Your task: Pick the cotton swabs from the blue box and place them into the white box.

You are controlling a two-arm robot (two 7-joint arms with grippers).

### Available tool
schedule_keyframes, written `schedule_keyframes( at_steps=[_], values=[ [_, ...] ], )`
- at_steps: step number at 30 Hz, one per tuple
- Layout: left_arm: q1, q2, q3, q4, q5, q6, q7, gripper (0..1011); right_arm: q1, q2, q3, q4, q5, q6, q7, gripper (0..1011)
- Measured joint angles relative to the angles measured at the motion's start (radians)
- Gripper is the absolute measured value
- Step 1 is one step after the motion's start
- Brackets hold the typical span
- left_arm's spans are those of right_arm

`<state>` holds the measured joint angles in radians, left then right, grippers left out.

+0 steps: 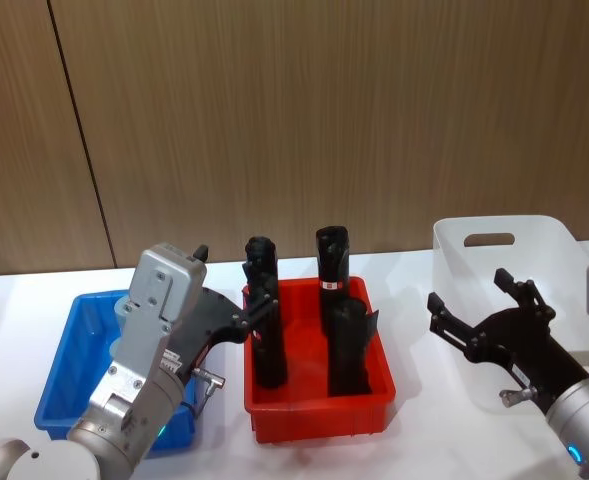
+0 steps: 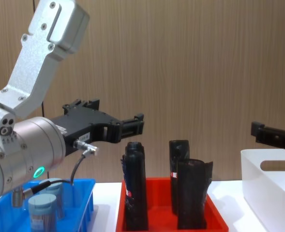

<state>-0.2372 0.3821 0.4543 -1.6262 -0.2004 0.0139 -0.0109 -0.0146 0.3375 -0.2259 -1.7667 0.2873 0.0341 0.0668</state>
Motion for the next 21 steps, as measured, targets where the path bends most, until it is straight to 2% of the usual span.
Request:
schedule_keyframes(
  at_steps=[10, 21],
  values=[
    [0.005, 0.007, -0.006, 0.000, -0.008, 0.000, -0.002, 1004, 0.000, 0.000, 0.000, 0.000, 0.000, 0.000, 0.000, 1002],
    [0.028, 0.036, -0.032, -0.025, -0.059, 0.033, 0.013, 1004, 0.000, 0.000, 0.000, 0.000, 0.000, 0.000, 0.000, 1002]
  ],
)
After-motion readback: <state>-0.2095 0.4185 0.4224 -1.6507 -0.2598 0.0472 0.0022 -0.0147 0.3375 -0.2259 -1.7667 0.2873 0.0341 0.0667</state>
